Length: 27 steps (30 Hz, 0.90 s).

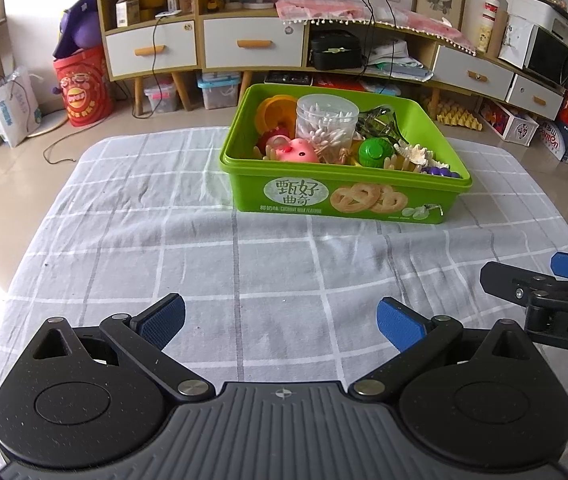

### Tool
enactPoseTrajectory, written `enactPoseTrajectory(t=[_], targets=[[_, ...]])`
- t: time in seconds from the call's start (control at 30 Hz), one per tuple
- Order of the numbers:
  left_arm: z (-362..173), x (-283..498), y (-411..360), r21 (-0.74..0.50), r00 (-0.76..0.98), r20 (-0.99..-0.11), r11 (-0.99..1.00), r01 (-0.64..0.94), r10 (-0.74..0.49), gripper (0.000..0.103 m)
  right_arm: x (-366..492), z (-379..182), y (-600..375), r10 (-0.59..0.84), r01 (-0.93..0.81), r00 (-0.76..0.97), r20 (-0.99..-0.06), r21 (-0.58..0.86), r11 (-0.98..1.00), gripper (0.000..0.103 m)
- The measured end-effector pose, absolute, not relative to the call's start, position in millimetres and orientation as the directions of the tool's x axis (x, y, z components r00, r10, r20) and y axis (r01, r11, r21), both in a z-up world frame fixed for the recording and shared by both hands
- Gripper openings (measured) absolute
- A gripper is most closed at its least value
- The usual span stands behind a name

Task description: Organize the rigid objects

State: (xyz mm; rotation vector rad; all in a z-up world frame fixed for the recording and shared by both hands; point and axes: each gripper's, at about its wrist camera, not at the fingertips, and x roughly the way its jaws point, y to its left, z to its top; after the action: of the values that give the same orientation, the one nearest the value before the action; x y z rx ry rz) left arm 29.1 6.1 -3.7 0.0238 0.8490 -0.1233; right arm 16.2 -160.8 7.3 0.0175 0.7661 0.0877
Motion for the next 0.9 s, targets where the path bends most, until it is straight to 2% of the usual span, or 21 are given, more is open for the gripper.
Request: enactPoseTrajectory(t=[0.9], targets=[[-5.1, 27.9, 5.3, -0.036, 0.645, -0.757, 0.991, 0.125, -0.109, 0.101, 19.2, 3.5, -161.6, 0.091, -0.063, 0.700, -0.708, 0.066, 0.996, 0.071]])
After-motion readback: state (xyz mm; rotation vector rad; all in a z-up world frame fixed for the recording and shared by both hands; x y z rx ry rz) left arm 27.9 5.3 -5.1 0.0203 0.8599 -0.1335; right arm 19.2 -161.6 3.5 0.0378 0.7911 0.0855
